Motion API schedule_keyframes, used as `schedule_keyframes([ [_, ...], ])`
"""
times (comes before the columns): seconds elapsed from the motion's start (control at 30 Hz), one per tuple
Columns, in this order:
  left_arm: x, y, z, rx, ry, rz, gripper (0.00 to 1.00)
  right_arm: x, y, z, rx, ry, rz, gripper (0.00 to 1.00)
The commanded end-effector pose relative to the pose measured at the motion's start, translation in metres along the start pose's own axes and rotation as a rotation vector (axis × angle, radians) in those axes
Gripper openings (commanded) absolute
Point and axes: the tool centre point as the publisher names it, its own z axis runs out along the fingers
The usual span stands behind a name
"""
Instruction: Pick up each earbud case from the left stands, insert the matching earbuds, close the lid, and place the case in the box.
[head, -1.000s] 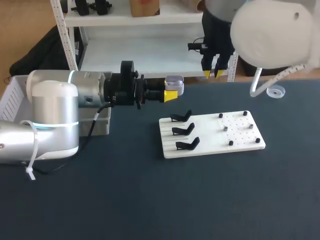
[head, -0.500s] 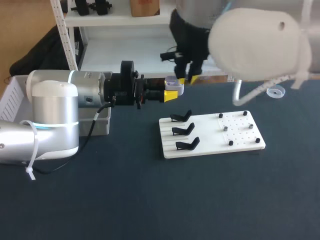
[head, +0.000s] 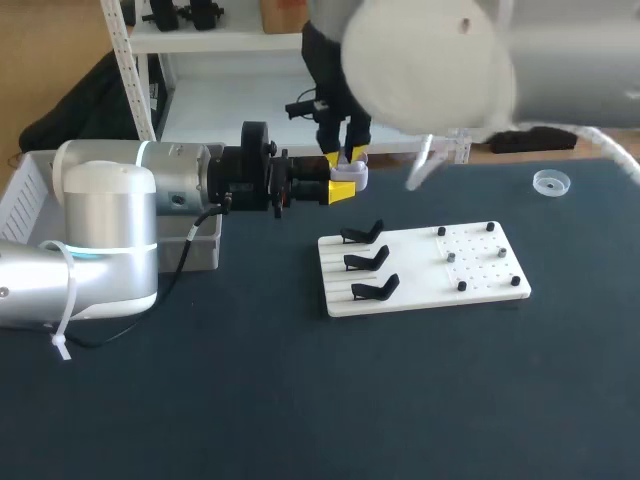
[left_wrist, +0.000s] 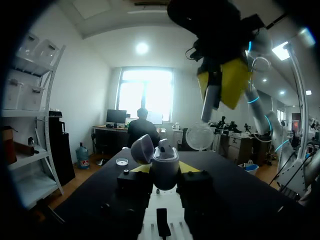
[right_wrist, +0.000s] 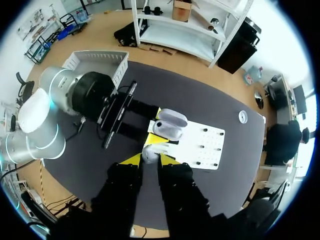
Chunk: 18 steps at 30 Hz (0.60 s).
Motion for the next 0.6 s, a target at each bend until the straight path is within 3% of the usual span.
schedule_keyframes([
  [0.03, 0.0, -0.001, 0.0, -0.003, -0.002, 0.001, 0.0, -0.014, -0.002, 0.008, -0.007, 0.059, -0.005, 0.0],
  [0.6, 0.0, -0.001, 0.0, -0.003, -0.002, 0.001, 0.0, -0.022, -0.014, 0.027, -0.011, 0.087, 0.002, 0.0],
])
